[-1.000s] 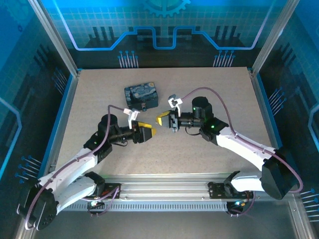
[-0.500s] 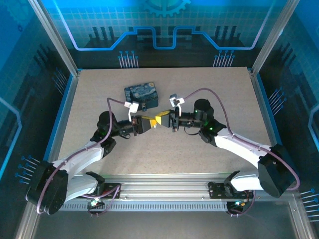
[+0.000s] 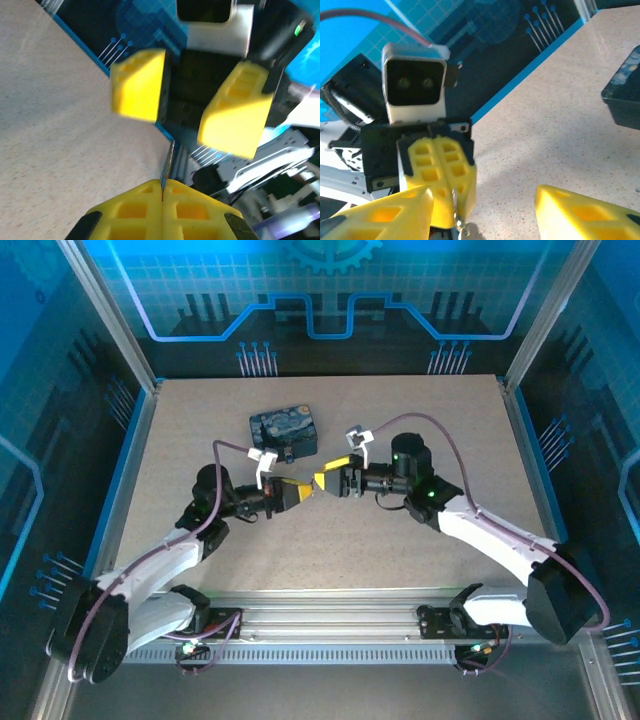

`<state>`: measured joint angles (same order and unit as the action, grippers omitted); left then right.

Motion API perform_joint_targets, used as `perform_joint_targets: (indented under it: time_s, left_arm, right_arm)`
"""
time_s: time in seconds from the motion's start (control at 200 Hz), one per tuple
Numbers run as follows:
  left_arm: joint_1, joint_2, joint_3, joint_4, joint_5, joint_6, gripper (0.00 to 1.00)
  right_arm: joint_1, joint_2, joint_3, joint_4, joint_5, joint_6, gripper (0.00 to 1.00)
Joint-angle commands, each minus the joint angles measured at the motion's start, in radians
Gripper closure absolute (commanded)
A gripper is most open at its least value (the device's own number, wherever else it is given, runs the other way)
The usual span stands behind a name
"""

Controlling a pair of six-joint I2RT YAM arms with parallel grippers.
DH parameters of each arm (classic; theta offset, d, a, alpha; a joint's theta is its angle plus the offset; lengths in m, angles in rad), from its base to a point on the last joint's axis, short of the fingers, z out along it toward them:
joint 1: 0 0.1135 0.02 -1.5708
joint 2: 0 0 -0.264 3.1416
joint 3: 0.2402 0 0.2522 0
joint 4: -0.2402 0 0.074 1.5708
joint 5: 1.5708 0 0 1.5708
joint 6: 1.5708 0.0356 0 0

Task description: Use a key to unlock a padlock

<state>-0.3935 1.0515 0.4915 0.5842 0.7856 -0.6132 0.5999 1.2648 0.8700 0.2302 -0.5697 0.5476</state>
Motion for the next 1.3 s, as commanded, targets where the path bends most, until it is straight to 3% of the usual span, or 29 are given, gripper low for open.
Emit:
perform_joint_targets:
  time_s: [0.0, 0.135, 0.255, 0.675, 0.805, 0.96, 1.08, 1.21, 1.241, 1.296]
  left_arm:
    - [0.005, -0.086, 0.070, -0.286, -0.030, 0.244, 1.00]
    - [0.005, -0.131, 0.090, -0.386, 0.006, 0.355, 1.00]
    - [0.005, -0.110, 0.125, -0.433, 0.052, 0.342, 1.00]
    - [-0.002, -0.063, 0.182, -0.477, 0.151, 0.312, 1.00]
    - [-0.010, -0.059, 0.180, -0.477, 0.156, 0.310, 1.00]
    - [-0.014, -0.050, 0.183, -0.474, 0.164, 0.306, 1.00]
    - [-0.015, -0.042, 0.184, -0.475, 0.169, 0.307, 1.00]
    - [-0.014, -0.051, 0.178, -0.472, 0.115, 0.295, 1.00]
    - [-0.014, -0.058, 0.176, -0.475, 0.087, 0.287, 0.83]
    - [-0.014, -0.071, 0.168, -0.478, 0.039, 0.267, 0.67]
  right_arm:
    - [-0.026, -0.046, 0.144, -0.331, -0.081, -0.147, 0.43]
    - [-0.026, -0.047, 0.210, -0.518, -0.164, -0.297, 0.43]
    - [-0.014, -0.030, 0.205, -0.502, -0.249, -0.314, 0.43]
    - [0.064, 0.095, 0.273, -0.515, -0.247, -0.342, 0.51]
    - [0.064, 0.101, 0.274, -0.497, -0.220, -0.327, 0.60]
    - [0.064, 0.109, 0.273, -0.481, -0.223, -0.316, 0.78]
    - [0.064, 0.106, 0.265, -0.466, -0.228, -0.323, 1.00]
    - [0.064, 0.082, 0.239, -0.431, -0.198, -0.322, 1.00]
    - [0.064, 0.072, 0.231, -0.420, -0.180, -0.318, 1.00]
    - [0.060, 0.053, 0.212, -0.399, -0.150, -0.308, 1.00]
